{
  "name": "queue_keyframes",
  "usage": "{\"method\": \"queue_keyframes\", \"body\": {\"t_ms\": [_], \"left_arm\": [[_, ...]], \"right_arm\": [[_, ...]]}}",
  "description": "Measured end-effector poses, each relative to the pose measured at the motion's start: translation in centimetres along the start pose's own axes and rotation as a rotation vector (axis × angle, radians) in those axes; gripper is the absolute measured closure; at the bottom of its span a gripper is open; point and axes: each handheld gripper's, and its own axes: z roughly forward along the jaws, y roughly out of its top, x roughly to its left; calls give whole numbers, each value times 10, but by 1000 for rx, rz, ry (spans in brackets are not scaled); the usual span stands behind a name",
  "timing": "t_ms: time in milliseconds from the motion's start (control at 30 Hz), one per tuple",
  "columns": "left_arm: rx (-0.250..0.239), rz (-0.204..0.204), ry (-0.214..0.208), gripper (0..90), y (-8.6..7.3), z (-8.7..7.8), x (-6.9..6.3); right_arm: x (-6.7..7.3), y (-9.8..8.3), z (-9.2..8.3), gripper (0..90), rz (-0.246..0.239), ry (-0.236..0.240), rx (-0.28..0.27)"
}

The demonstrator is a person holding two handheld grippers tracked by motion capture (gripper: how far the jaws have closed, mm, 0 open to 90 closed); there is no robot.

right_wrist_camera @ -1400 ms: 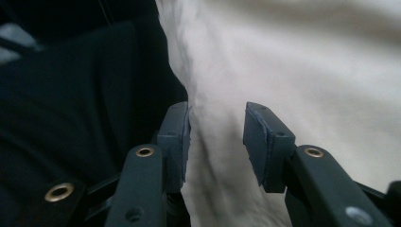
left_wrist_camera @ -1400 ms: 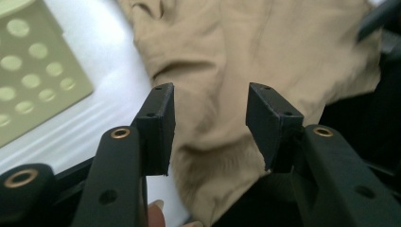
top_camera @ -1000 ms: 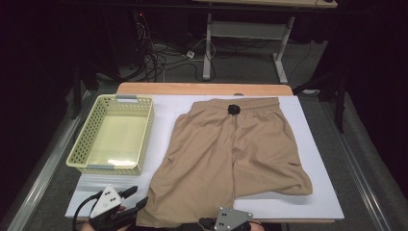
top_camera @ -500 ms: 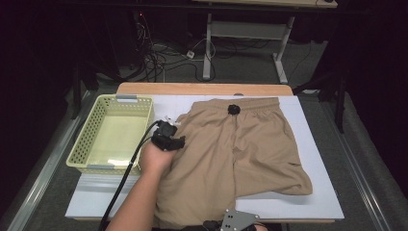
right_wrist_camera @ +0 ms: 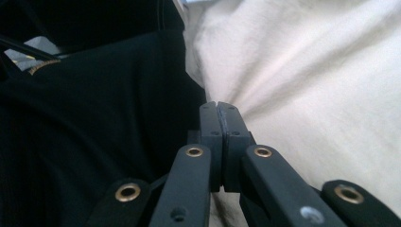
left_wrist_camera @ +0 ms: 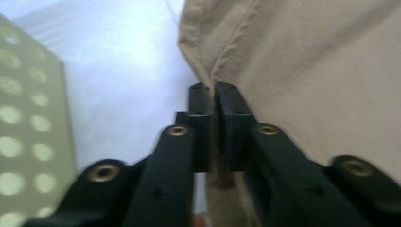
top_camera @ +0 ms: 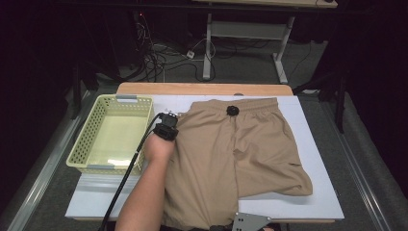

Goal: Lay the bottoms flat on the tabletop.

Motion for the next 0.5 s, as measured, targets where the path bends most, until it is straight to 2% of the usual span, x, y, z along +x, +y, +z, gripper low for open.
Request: {"method": "queue_keyframes", "body": {"t_ms": [67, 100, 167, 233, 300, 333, 367, 433, 500], "left_arm": [[-36, 20, -21, 586, -2, -9, -6], [-59, 36, -25, 537, -5, -17, -10], [-121, 57, -60, 509, -14, -37, -15], [-175, 85, -108, 508, -30, -60, -21], [-192, 124, -144, 509, -49, -77, -27], [-199, 164, -161, 512, -65, -88, -31], [-204, 185, -169, 515, -75, -95, -32], [-235, 183, -215, 515, -110, -115, -30], [-250, 156, -240, 515, -138, -128, -24]], "right_arm": [[-2, -1, 4, 900, 9, -4, 11], [-2, -1, 4, 887, 17, -1, 8], [-3, 2, 2, 808, 24, 0, -11], [-3, 3, -2, 784, 27, -8, -30], [-4, 4, -6, 768, 23, -24, -41], [-5, 4, -7, 763, 25, -27, -43], [-6, 5, -9, 758, 29, -32, -50], [-8, 5, -12, 749, 30, -47, -50], [-8, 5, -13, 737, 35, -62, -50]]}}
